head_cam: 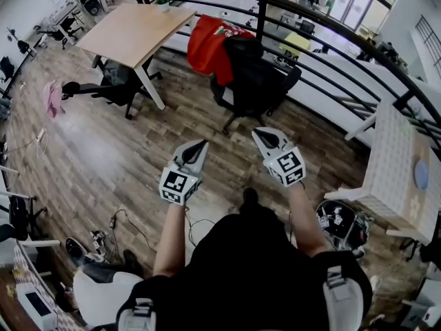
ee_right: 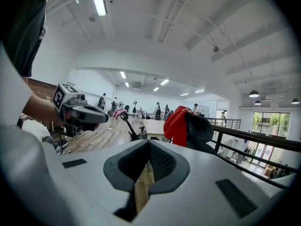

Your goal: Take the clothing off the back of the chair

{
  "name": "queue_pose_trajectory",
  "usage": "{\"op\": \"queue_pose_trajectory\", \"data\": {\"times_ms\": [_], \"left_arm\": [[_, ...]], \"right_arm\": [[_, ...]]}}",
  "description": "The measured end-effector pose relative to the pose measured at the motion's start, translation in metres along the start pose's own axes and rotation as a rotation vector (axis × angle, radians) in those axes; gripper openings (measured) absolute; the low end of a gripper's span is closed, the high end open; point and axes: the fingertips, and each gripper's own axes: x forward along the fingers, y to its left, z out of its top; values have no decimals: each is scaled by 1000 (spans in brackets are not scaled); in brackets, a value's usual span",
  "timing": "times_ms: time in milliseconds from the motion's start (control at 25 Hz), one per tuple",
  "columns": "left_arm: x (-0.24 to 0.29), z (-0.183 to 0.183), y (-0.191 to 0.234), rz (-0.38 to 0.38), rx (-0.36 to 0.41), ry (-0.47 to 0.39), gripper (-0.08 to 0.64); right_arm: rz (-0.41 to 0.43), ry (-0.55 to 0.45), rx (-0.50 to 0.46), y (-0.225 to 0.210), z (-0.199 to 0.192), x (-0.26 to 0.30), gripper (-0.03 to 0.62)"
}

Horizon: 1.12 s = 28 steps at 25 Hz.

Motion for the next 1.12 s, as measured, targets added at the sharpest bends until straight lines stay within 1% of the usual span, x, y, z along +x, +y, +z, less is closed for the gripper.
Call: {"op": "queue_pose_trajectory", "data": {"times_ms": [240, 360, 440, 760, 1000, 1120], "left_arm": [[34, 2, 5, 1, -11, 27, 3], [53, 6, 11, 16, -3, 24, 3], [65, 10, 14, 28, -4, 29, 3], [101, 7, 21, 69, -11, 69, 3], [118, 9, 27, 119, -25, 75, 3], [129, 14, 28, 128, -2, 60, 3]], "right_arm": [[-4, 29, 17, -35, -13, 9, -2], [4, 19, 17, -55, -15, 14, -2], [8, 28, 37, -69, -18, 16, -2], [57, 17, 41, -109, -23, 40, -2], [108, -4, 14, -125, -20, 50, -1], [114, -5, 21, -139, -23, 52, 0]]}}
